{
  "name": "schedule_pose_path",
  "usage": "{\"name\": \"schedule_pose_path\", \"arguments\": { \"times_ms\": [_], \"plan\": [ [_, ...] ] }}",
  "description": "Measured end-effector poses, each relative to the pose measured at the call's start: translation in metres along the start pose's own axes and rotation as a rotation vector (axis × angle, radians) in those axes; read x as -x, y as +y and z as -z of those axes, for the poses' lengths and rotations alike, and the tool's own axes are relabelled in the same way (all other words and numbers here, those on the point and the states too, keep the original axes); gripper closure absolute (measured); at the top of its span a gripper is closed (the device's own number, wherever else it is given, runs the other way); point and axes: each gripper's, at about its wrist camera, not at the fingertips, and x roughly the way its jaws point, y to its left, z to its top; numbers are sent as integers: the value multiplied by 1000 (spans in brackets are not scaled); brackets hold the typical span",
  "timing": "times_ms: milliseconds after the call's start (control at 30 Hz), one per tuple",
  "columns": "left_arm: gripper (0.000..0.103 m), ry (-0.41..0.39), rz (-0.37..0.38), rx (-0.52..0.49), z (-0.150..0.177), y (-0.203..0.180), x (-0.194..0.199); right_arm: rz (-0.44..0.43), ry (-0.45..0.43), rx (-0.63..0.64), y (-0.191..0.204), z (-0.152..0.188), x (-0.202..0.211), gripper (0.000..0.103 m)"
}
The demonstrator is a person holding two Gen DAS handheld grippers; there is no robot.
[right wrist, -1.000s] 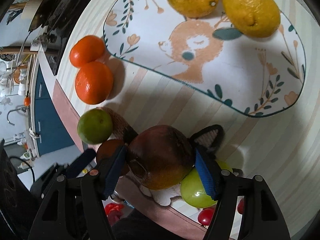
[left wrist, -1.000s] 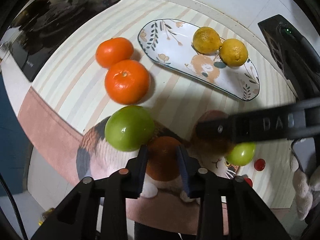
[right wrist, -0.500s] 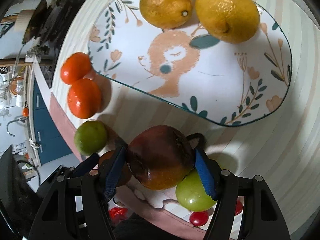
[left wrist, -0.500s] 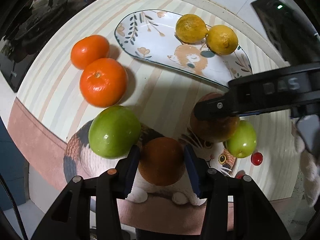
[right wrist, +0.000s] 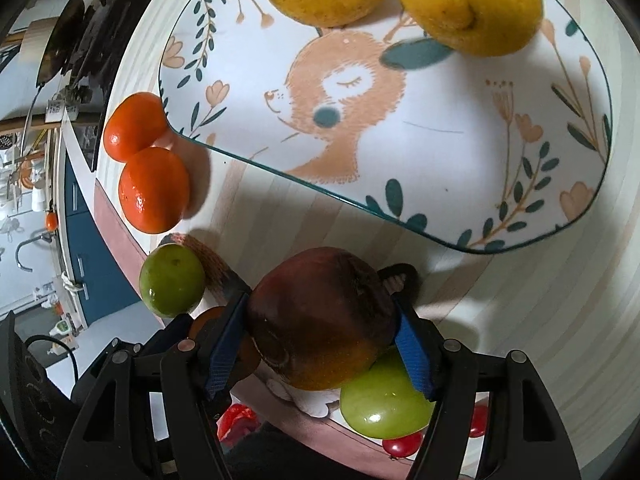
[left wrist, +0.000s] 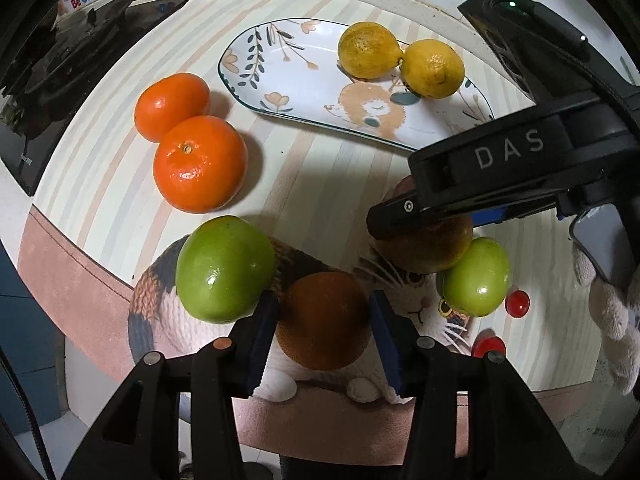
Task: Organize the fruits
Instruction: 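Place the tangerine and red apple onto the white plate and release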
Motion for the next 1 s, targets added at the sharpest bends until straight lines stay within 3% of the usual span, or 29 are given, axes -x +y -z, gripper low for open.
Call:
{"name": "schedule_pose_path", "arguments": {
  "times_ms": [133,300,400,533,600,667,733,800,1000],
  "plan": [
    [62,-24,-28,2,5,-4,6,-24,-81,-13,-3,8,21,31],
    [63,-64,19,41,-4,-3,34,-76,-211,-33,-8,14,66,31],
    [63,-108,47,62,-24,-5,56,-70,-288,-57,-17,10,89,31],
    [64,-138,55,61,-72,8,67,-62,-326,-111,-33,1,96,31],
    [66,-140,39,58,-100,18,63,-53,-333,-129,-38,-1,96,31],
    [80,-124,36,48,-129,26,53,-39,-342,-146,-42,-3,92,31],
    [79,-88,44,37,-155,36,37,-24,-345,-165,-44,-4,83,31],
    [80,-79,2,29,-175,39,22,-3,-347,-174,-44,-6,73,31],
    [80,-25,-6,-17,-200,33,-6,22,-358,-204,-48,-10,59,31]
  ]
}}
